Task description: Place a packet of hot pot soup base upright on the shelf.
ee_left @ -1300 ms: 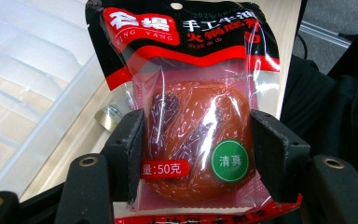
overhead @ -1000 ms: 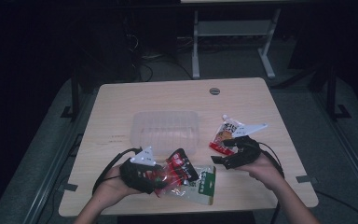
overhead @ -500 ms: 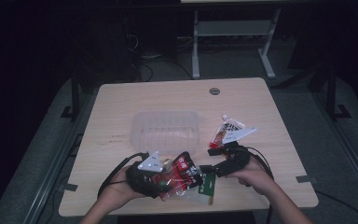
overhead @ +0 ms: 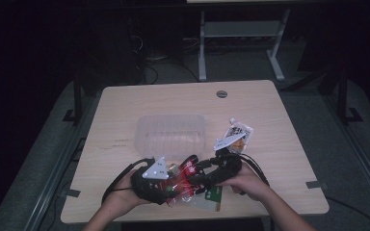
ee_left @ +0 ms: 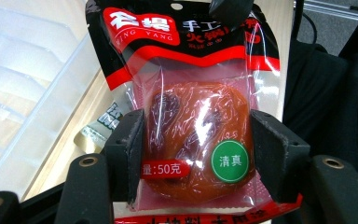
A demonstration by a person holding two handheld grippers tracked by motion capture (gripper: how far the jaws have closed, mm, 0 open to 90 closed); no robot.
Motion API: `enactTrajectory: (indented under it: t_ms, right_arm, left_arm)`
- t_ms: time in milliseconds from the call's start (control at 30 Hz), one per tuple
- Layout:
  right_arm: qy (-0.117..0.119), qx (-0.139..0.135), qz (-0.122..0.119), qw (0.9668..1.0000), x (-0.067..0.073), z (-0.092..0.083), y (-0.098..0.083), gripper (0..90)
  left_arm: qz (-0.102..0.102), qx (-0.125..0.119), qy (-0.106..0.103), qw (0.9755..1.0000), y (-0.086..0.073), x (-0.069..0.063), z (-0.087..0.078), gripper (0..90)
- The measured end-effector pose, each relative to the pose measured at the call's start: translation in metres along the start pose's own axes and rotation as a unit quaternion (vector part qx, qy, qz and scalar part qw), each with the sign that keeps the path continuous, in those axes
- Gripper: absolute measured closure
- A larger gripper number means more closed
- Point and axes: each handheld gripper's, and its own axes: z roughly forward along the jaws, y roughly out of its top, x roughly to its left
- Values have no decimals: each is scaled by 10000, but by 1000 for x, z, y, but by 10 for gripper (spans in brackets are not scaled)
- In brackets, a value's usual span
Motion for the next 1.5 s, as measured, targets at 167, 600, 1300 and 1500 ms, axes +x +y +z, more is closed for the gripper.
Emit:
enactTrajectory:
  t_ms: [167, 600, 1300, 1500]
  right_arm:
    - [146, 51, 106, 9998, -1, 0, -1, 320]
    - [371, -31, 44, 9993, 3, -2, -1, 739]
    - [663, -405, -331, 9964, 6, -12, -1, 900]
    - [642, -533, -450, 9955, 9, -16, 1, 900]
  left_arm:
    - [75, -1, 14, 10000, 0, 0, 1, 400]
    - [207, 11, 2, 9998, -1, 1, 8, 401]
    - [150, -156, 23, 9998, -3, 2, 12, 376]
    - [-187, -352, 11, 9992, -11, 11, 0, 364]
